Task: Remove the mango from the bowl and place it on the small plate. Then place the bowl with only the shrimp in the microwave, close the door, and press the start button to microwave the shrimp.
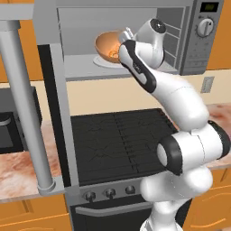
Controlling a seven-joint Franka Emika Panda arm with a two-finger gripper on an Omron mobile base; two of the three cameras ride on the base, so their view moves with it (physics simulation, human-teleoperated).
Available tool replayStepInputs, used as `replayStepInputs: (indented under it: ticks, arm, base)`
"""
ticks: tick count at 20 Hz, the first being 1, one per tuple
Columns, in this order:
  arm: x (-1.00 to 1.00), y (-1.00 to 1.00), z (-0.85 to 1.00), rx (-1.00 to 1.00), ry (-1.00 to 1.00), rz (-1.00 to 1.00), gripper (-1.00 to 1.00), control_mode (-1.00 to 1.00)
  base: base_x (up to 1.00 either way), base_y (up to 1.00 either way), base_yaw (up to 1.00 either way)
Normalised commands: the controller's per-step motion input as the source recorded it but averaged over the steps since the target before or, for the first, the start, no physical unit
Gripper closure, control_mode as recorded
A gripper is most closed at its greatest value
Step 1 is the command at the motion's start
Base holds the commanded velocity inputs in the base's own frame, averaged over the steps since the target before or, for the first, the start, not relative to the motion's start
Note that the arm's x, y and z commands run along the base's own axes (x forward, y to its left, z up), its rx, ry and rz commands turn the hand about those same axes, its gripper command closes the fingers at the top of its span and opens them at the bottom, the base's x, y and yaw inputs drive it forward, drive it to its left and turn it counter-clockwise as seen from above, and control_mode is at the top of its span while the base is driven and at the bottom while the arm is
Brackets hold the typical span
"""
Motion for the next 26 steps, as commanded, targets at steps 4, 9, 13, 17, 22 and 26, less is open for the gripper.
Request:
replayStepInputs:
  ticks: [4, 9, 13, 17, 22, 26]
  arm:
    - [-0.81, 0.00, 0.00, 0.00, -0.41, 0.02, -1.00, -1.00]
    - [-1.00, -0.07, -0.07, 0.00, -0.51, 0.00, -1.00, -1.00]
    - [-1.00, -0.04, -0.69, -0.30, -0.41, 0.04, -1.00, -1.00]
    - [-0.21, 0.04, -1.00, -0.43, 0.00, 0.06, -1.00, -1.00]
    - [-0.97, 0.04, -0.19, -0.46, -0.27, -0.02, -1.00, -1.00]
    - [-0.84, 0.48, 0.00, -0.42, -0.26, -0.13, -1.00, -1.00]
  base:
    - [0.00, 0.00, 0.00]
    - [0.00, 0.00, 0.00]
    - [0.00, 0.00, 0.00]
    - [0.00, 0.00, 0.00]
    - [0.00, 0.00, 0.00]
    - [0.00, 0.00, 0.00]
